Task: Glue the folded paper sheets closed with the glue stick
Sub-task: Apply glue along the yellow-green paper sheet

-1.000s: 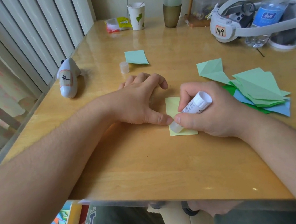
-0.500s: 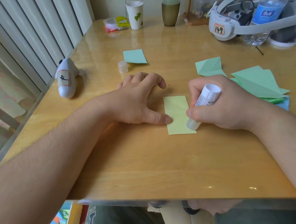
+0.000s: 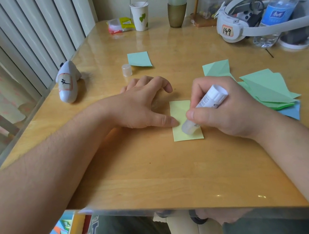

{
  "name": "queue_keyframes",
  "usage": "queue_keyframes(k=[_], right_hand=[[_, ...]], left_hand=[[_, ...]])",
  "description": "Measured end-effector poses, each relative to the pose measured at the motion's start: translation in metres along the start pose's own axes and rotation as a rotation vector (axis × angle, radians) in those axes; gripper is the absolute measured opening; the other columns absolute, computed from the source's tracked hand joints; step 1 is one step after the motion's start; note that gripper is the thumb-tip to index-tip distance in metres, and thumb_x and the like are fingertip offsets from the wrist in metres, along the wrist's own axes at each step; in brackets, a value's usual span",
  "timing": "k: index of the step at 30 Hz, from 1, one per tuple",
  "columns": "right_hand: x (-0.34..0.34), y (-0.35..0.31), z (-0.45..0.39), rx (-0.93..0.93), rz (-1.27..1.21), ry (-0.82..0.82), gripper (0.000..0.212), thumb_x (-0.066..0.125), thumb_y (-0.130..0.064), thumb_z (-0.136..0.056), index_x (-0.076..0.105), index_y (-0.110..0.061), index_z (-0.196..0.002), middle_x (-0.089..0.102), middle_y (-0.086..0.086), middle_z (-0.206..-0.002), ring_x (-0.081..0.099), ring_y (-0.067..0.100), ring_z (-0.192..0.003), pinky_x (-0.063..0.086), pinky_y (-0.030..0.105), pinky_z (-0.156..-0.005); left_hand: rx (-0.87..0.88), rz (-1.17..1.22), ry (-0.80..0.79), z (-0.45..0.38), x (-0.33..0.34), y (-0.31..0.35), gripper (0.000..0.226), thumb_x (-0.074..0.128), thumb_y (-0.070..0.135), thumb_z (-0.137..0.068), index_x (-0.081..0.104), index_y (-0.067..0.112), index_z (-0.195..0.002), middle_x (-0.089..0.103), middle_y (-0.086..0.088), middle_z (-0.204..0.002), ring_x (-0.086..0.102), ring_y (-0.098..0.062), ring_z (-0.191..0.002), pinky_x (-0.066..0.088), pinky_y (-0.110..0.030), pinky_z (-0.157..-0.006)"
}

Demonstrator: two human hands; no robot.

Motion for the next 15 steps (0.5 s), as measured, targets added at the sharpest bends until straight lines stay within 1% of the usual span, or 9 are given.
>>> queue_keyframes(k=[2, 3, 4, 7, 8, 11, 15], right_hand=[[0.0050, -0.0010, 0.0000, -0.003, 0.003, -0.031, 0.029, 0.077, -0.039, -0.070, 0.059, -0.016, -0.072, 0.058, 0.017, -0.070, 0.050, 0.026, -0.062, 0.038, 0.030, -0.056], [0.0069, -0.0016, 0.0000, 0.000, 0.001, -0.045, 0.030, 0.078, -0.039, -0.071, 0.060, -0.015, -0.073, 0.059, 0.015, -0.070, 0.051, 0.027, -0.063, 0.039, 0.030, -0.056], [0.0080, -0.0020, 0.0001, 0.006, -0.003, -0.055, 0.028, 0.080, -0.035, -0.072, 0.060, -0.015, -0.074, 0.060, 0.011, -0.068, 0.051, 0.023, -0.061, 0.040, 0.029, -0.055], [0.0101, -0.0025, 0.0009, 0.030, -0.008, -0.078, 0.021, 0.080, -0.022, -0.076, 0.062, -0.012, -0.076, 0.061, -0.008, -0.064, 0.051, 0.004, -0.060, 0.041, 0.020, -0.055], [0.0109, -0.0027, 0.0011, 0.036, -0.002, -0.082, 0.020, 0.080, -0.022, -0.076, 0.062, -0.013, -0.076, 0.061, -0.011, -0.064, 0.052, 0.003, -0.060, 0.041, 0.018, -0.056], [0.0122, -0.0022, 0.0008, 0.061, 0.049, -0.081, 0.020, 0.080, -0.028, -0.074, 0.062, -0.019, -0.075, 0.061, -0.010, -0.066, 0.052, 0.005, -0.061, 0.042, 0.021, -0.056], [0.0104, -0.0032, 0.0010, 0.092, 0.103, -0.078, 0.025, 0.079, -0.033, -0.072, 0.058, -0.019, -0.074, 0.058, -0.008, -0.063, 0.050, 0.005, -0.059, 0.040, 0.023, -0.054]], left_hand=[[-0.014, 0.052, -0.008, 0.0006, -0.0020, -0.0010, 0.075, 0.069, 0.082, -0.064, 0.038, 0.055, -0.127, 0.037, 0.015, -0.132, 0.031, -0.017, -0.129, 0.028, -0.044, -0.117], [-0.021, 0.052, -0.011, 0.0008, -0.0020, -0.0007, 0.079, 0.066, 0.085, -0.059, 0.038, 0.056, -0.127, 0.037, 0.015, -0.133, 0.031, -0.017, -0.129, 0.029, -0.044, -0.117], [-0.024, 0.035, -0.014, 0.0010, -0.0013, 0.0004, 0.084, 0.064, 0.086, -0.054, 0.037, 0.055, -0.127, 0.036, 0.015, -0.135, 0.029, -0.017, -0.131, 0.029, -0.044, -0.117], [-0.031, -0.017, -0.022, 0.0016, 0.0013, 0.0041, 0.094, 0.059, 0.086, -0.046, 0.035, 0.052, -0.130, 0.032, 0.014, -0.139, 0.026, -0.018, -0.133, 0.027, -0.043, -0.116], [-0.034, -0.020, -0.021, 0.0017, 0.0015, 0.0045, 0.095, 0.058, 0.086, -0.045, 0.035, 0.052, -0.130, 0.032, 0.014, -0.139, 0.026, -0.019, -0.133, 0.027, -0.043, -0.116], [-0.035, -0.023, -0.013, 0.0018, 0.0018, 0.0036, 0.095, 0.058, 0.086, -0.045, 0.035, 0.052, -0.130, 0.032, 0.014, -0.138, 0.026, -0.019, -0.131, 0.027, -0.042, -0.115], [-0.031, -0.037, -0.006, 0.0015, 0.0035, 0.0036, 0.094, 0.059, 0.088, -0.046, 0.035, 0.052, -0.129, 0.032, 0.014, -0.138, 0.027, -0.019, -0.130, 0.027, -0.043, -0.116]])
Point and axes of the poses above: each hand's wrist, its own z-axis away from the middle knuckle, its own x-axis out of the palm, y = z × x, the point moved 1 cm from there along -z, towards the middle knuckle
